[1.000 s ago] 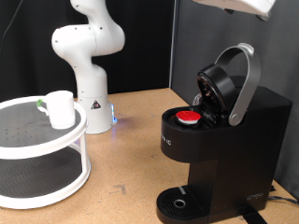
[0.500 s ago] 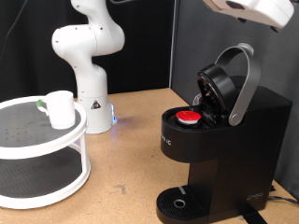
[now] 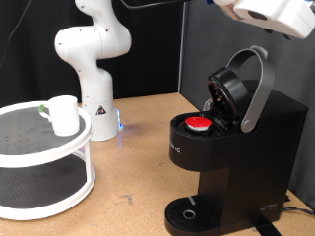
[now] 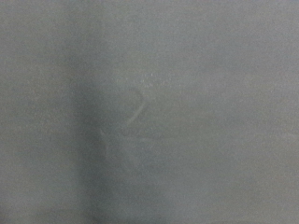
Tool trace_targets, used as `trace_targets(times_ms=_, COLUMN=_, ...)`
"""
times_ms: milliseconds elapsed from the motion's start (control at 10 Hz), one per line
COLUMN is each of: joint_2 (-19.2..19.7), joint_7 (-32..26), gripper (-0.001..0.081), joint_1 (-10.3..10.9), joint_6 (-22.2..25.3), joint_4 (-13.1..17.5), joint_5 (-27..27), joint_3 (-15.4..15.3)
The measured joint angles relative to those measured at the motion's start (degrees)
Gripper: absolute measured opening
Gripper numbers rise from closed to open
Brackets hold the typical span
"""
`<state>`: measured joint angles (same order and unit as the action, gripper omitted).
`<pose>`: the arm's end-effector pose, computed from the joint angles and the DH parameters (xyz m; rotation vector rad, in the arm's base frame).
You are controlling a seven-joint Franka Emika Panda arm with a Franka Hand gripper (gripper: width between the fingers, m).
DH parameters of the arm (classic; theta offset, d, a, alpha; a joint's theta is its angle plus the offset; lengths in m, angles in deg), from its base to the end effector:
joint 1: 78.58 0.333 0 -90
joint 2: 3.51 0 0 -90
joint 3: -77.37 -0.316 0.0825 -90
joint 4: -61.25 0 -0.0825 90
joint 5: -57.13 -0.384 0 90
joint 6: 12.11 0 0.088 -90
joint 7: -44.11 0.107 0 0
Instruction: Make a cup of coffee with the keurig machine
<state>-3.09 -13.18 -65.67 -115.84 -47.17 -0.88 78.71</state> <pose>0.5400 0.1825 0.5250 -1.9774 -0.9468 -0.3592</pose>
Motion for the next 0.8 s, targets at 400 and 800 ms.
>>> trace_targets(times_ms=400, joint_2=0.29, joint_7=0.97, gripper=0.0123, joint_1=0.0, joint_6=-0.95, joint_4=-0.35, joint_5=2.26, joint_3=-0.48)
trace_targets(times_ms=800, joint_2=1.31, joint_7=1.19, gripper=0.0008, joint_1=0.0, joint_6=-2.1, joint_4=-0.39, joint_5=5.15, joint_3=-0.67)
